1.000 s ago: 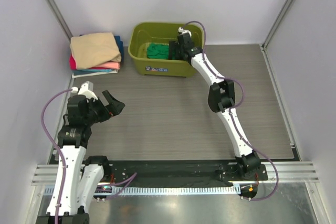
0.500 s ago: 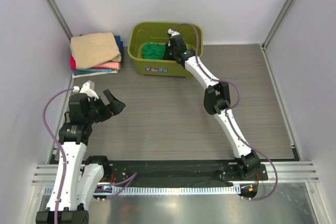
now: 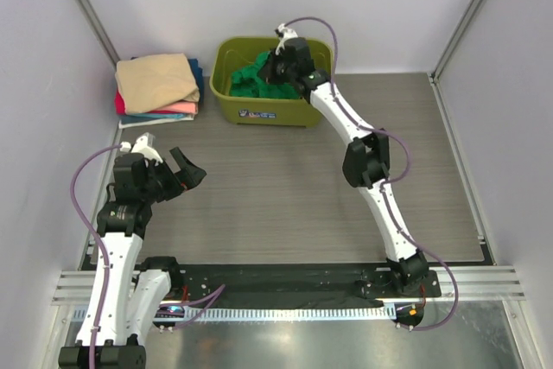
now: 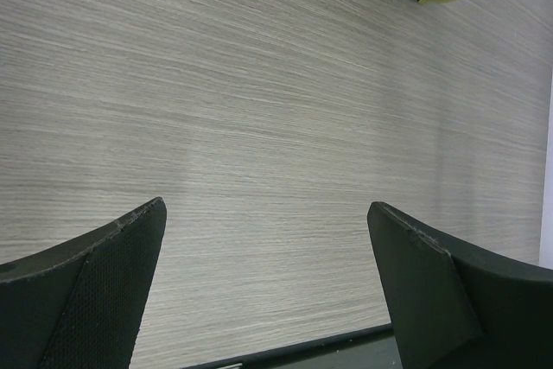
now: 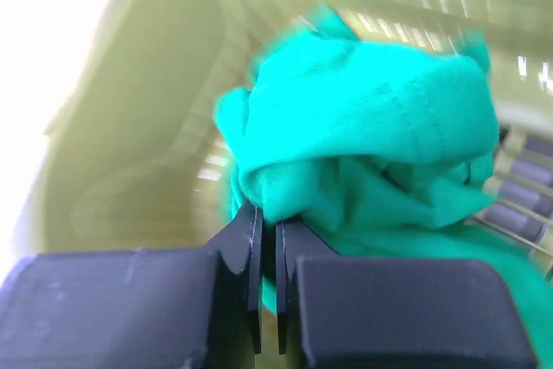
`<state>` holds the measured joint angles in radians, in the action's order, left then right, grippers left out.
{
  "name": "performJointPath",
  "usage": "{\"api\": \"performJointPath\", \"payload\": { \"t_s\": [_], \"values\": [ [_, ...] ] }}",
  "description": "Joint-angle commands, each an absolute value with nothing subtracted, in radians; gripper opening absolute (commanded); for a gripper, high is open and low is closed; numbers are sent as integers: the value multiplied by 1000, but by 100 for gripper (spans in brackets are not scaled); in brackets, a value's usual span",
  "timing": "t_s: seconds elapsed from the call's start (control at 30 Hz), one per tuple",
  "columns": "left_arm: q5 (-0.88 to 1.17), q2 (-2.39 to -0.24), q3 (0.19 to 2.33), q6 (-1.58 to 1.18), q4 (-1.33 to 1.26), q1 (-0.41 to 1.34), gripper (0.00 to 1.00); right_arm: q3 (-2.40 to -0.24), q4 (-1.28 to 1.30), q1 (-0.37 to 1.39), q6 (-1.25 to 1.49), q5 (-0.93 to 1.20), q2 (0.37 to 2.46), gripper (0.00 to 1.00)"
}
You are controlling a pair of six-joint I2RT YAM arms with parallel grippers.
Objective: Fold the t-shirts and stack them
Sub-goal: Grab the tshirt from the pile, then move the tshirt to the center of the board, then flatten the tshirt out
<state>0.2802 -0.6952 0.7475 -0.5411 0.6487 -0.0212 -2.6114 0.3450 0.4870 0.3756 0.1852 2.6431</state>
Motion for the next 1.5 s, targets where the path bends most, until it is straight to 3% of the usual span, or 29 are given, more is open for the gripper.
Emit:
{"api": "performJointPath", "payload": {
  "t_s": [0.0, 0.3, 0.5, 0.53, 0.57, 0.63, 0.73, 0.8, 1.0, 1.27, 1.47],
  "values": [
    [276, -692, 758, -532, 630, -26, 100, -2606, 153, 506, 411, 276, 2265, 1],
    [282, -678, 758, -532, 629, -26, 100, -2206, 146, 568, 403, 285, 1752, 1],
    [284, -676, 758, -532, 629, -28, 100, -1791, 171, 578, 475, 218, 1508, 5],
    [282, -676, 758, -532, 630, -28, 100, -1699, 205, 577, 480, 166, 1497, 13],
    [281, -673, 758, -532, 630, -26, 100, -1648, 263, 577, 485, 147, 1488, 52],
    [281, -672, 758, -532, 630, -26, 100, -1546, 357, 575, 479, 57, 1508, 99],
    [282, -670, 758, -532, 632, -26, 100, -1540, 673, 571, 450, -258, 1562, 100],
    [284, -672, 758, -534, 630, -26, 100, -1493, 681, 554, 443, -316, 1513, 100],
    [282, -672, 758, -534, 630, -26, 100, -1549, 621, 469, 425, -213, 1494, 100],
    [287, -669, 758, -534, 630, -26, 100, -1735, 586, 364, 411, -158, 1756, 100],
    [296, -681, 756, -532, 629, -25, 100, -2033, 621, 299, 405, -143, 1974, 100]
  ]
}}
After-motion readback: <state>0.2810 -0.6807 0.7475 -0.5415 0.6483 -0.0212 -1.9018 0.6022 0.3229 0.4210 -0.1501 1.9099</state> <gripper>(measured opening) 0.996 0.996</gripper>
